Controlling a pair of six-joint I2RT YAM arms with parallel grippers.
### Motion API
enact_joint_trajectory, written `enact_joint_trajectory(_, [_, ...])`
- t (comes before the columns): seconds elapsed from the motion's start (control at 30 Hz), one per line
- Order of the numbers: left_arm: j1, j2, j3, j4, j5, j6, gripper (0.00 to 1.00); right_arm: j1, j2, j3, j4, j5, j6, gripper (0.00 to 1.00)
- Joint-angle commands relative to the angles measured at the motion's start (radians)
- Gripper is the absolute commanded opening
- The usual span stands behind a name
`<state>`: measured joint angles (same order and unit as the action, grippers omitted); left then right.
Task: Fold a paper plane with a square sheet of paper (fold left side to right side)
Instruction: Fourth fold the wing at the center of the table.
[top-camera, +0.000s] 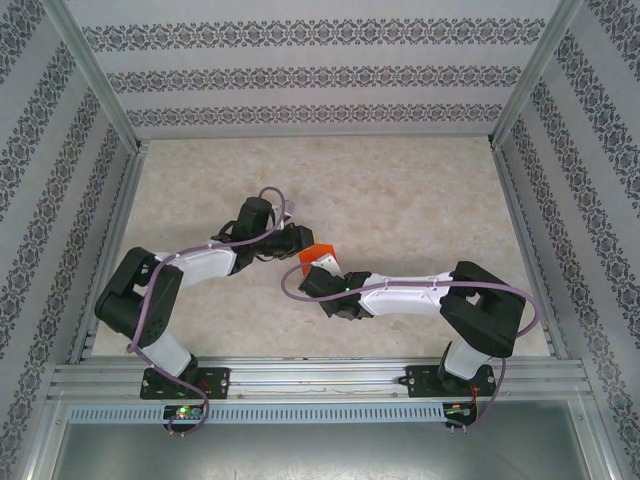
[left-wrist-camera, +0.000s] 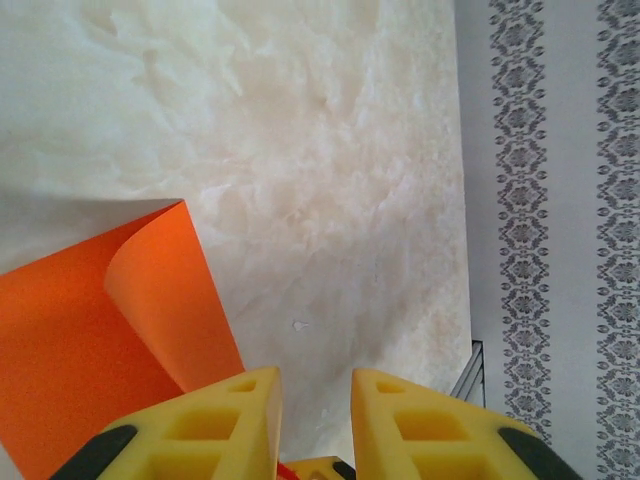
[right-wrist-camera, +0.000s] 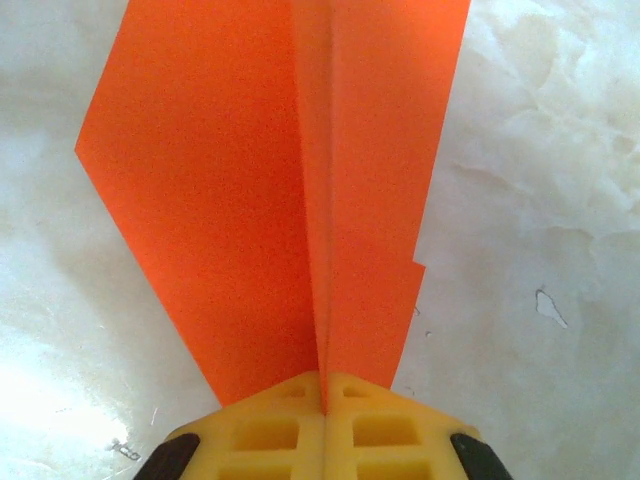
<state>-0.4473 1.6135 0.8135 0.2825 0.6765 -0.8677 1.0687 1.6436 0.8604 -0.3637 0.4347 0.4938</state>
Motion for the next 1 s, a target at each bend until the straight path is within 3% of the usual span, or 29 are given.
enact_joint_trajectory(0.0, [0.049, -0.076, -0.040, -0.070, -0.021, 0.049, 0.26, -0.012, -0.044, -0.019, 0.014, -0.028, -0.003, 0.00])
enact_joint_trajectory(0.3, [0.115, -0.211, -0.115, -0.199, -0.008, 0.120, 0.28, -0.138, -0.160, -0.150, 0.208, -0.399, -0.043, 0.00])
enact_joint_trajectory(0.57, [0.101, -0.190, -0.188, -0.148, 0.040, 0.088, 0.28, -0.262, -0.172, -0.255, 0.378, -0.716, -0.014, 0.00])
enact_joint_trajectory(0.97, [-0.009, -0.113, -0.184, -0.079, 0.029, 0.031, 0.32, -0.381, -0.143, -0.308, 0.494, -0.926, 0.015, 0.00])
